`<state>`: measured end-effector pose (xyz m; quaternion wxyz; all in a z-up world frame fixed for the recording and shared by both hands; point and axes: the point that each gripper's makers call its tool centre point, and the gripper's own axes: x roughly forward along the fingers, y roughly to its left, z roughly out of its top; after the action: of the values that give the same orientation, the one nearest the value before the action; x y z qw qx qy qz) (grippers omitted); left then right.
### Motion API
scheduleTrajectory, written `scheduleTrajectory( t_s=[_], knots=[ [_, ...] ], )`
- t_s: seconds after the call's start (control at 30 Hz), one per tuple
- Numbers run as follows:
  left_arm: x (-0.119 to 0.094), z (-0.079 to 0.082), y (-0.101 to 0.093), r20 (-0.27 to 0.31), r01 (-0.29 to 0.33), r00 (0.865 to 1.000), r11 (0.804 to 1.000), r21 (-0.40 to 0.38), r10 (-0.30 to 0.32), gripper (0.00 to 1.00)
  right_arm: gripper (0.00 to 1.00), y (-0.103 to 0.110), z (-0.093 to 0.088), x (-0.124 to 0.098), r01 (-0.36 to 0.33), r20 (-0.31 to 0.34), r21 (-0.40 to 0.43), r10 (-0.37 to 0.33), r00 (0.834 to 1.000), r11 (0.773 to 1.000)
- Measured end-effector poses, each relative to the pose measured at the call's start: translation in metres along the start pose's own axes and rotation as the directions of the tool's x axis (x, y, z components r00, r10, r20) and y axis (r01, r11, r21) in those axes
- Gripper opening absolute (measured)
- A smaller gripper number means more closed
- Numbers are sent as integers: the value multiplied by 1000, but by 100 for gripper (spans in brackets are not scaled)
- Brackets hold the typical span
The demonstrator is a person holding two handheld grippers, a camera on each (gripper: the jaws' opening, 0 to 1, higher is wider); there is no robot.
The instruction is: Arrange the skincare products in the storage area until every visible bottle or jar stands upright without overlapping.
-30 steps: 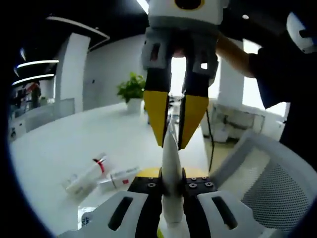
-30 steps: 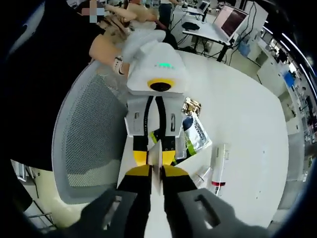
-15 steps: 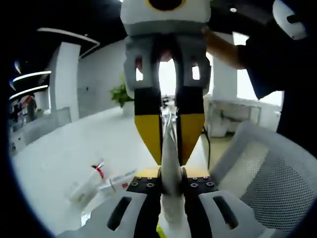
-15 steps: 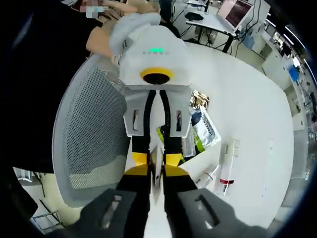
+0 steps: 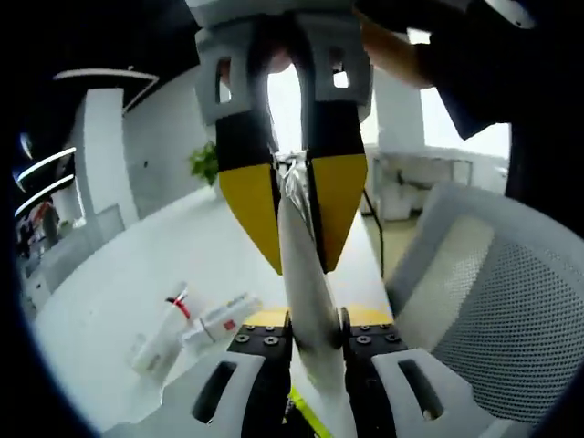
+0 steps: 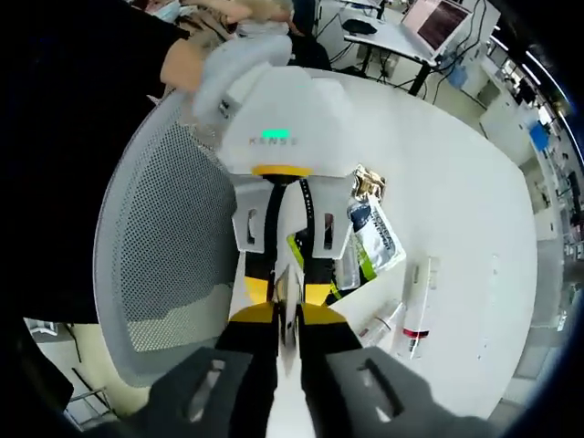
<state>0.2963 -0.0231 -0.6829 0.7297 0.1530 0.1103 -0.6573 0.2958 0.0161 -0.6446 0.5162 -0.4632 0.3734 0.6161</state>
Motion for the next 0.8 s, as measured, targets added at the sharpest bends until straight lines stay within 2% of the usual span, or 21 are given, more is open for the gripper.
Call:
scheduleTrajectory(
  t_s=[0.23,0.8],
  knots=[
    [-2,-2,5,-10,23,1000,1000,5,-23,15,7,-5,1,1,10,4,8,-10,1000,1000],
    [-9,-7,25,-37,22,999,1000,18,-21,14,8,-25,5,4,24,4,16,-24,1000,1000]
  ],
)
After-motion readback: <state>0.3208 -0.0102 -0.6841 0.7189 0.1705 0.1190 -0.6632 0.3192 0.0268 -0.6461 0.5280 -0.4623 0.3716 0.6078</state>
